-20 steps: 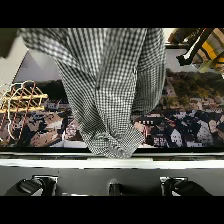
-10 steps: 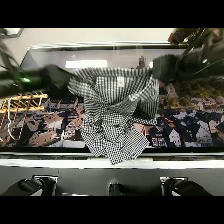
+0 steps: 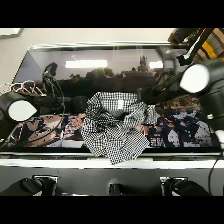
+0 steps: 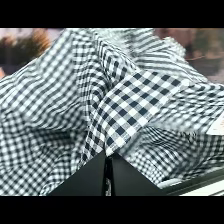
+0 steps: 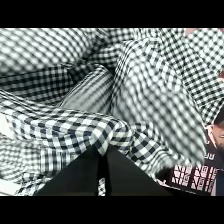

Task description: Fold the clothes and pants, and hang the long-sleeved shirts on hangers.

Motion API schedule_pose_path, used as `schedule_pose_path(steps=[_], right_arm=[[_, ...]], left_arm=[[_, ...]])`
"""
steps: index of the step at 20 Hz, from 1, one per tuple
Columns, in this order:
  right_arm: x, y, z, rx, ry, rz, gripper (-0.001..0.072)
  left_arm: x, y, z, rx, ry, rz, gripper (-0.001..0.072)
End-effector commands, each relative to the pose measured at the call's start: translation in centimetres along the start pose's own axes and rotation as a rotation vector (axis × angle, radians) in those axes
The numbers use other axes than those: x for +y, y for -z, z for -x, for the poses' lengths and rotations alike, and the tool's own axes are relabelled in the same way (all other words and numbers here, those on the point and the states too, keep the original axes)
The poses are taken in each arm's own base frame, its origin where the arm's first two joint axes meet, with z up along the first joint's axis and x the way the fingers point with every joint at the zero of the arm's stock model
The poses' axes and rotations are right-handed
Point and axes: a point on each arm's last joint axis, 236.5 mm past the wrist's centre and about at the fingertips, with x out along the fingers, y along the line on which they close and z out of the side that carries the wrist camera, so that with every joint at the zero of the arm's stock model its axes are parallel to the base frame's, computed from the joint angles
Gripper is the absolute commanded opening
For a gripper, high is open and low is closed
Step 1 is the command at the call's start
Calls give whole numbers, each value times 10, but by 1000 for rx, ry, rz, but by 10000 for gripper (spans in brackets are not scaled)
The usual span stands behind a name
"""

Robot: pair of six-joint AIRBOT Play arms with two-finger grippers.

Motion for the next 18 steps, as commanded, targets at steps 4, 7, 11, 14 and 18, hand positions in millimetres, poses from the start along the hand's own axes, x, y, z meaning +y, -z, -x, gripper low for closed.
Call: schedule_pose_path(steps=[4, 7, 11, 14, 18], right_arm=[[17, 30, -67, -55, 140, 3, 33], [29, 34, -67, -78, 154, 17, 33], [28, 14, -61, -176, 176, -11, 33], [29, -15, -32, -262, 191, 1, 33], [32, -59, 21, -411, 203, 47, 33]], left_arm=[[49, 12, 10, -17, -238, 47, 27], [66, 12, 16, -34, -330, 9, 28], [68, 11, -21, -34, -313, 22, 29], [50, 7, -51, -48, -222, 61, 29], [33, -6, -69, -93, -139, 75, 29]])
